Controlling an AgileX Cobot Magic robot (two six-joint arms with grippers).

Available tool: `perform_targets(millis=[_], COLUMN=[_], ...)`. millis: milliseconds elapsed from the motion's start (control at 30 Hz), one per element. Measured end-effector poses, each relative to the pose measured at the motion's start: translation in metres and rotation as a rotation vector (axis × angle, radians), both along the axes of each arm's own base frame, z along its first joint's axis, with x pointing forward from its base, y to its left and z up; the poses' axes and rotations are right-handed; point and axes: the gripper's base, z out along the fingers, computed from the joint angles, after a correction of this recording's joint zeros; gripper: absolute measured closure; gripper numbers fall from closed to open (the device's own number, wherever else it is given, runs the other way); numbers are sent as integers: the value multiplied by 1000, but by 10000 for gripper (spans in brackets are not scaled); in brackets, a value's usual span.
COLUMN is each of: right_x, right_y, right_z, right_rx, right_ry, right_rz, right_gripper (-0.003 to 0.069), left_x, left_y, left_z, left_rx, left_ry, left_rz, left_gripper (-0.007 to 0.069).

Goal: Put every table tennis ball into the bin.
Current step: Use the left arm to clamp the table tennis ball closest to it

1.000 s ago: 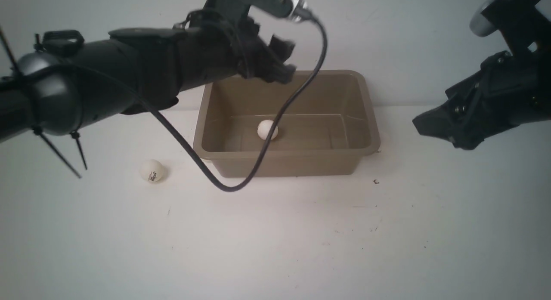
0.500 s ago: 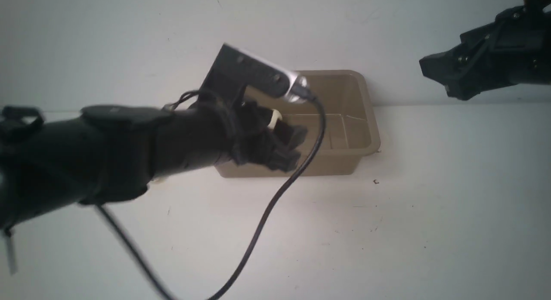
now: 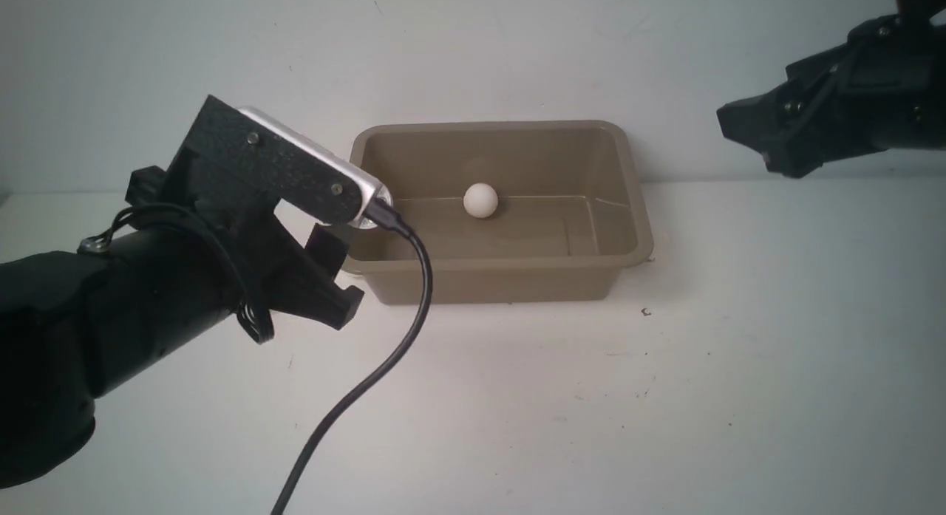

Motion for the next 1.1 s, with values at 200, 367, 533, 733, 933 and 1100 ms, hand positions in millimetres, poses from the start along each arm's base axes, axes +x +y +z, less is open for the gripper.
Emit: perform_targets(millis=[200,367,533,733,933,1100], right_x=[-2,-2,-2,-2,-2,-2], right_y=[1,1,1,1,1,1], right_z=[-2,-2,-2,-2,-2,-2], right_rx=[-3,-3,-4,-4,-4,-4], right_ry=[25,25,31,31,31,31], right_rz=[15,15,18,18,18,18], right_gripper=[146,146,146,146,146,146], left_x=[-9,-19,-34,-49,-31,-2], left_y=[-23,-42,-59,-59,-21,31], left_z=[3,2,-2,-26,-49,-50], left_rx=[-226,-311,-440,-385,-81,-52], left_ry=[64,118,270,611,655,571], left_rz=[-195,-417,-626,-628,-327,-36], left_gripper=[163,163,163,163,163,163])
